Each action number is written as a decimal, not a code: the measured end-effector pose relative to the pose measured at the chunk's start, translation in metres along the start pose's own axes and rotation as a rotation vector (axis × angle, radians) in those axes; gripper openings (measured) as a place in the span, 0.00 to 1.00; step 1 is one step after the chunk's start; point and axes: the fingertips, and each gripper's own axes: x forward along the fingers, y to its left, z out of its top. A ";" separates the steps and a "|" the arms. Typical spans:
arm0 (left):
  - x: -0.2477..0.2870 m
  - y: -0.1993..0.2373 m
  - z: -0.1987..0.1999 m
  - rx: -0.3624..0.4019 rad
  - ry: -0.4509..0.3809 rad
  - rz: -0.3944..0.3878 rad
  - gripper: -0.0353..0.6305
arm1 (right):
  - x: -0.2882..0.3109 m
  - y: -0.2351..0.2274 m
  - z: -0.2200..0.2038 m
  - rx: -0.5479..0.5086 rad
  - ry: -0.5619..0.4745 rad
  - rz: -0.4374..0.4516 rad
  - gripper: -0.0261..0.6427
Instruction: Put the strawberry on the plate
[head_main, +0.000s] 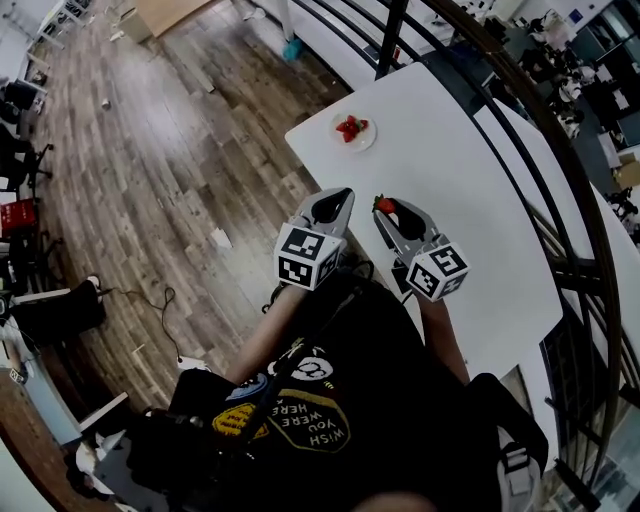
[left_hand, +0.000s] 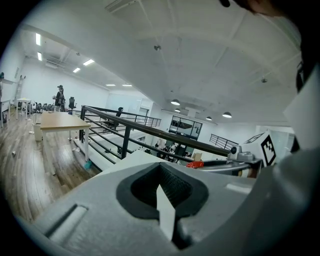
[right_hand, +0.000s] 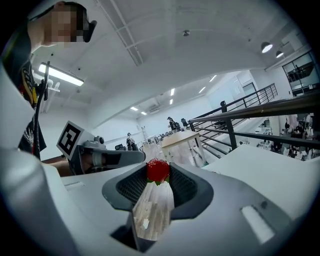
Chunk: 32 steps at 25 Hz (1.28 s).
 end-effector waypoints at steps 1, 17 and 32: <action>0.002 0.001 -0.001 -0.002 0.005 -0.003 0.05 | 0.001 -0.002 -0.001 0.002 0.001 -0.004 0.25; 0.045 0.067 0.014 -0.012 0.053 -0.071 0.05 | 0.054 -0.038 0.022 0.016 0.021 -0.107 0.25; 0.053 0.109 0.009 -0.013 0.100 -0.147 0.05 | 0.102 -0.034 0.007 0.042 0.085 -0.170 0.25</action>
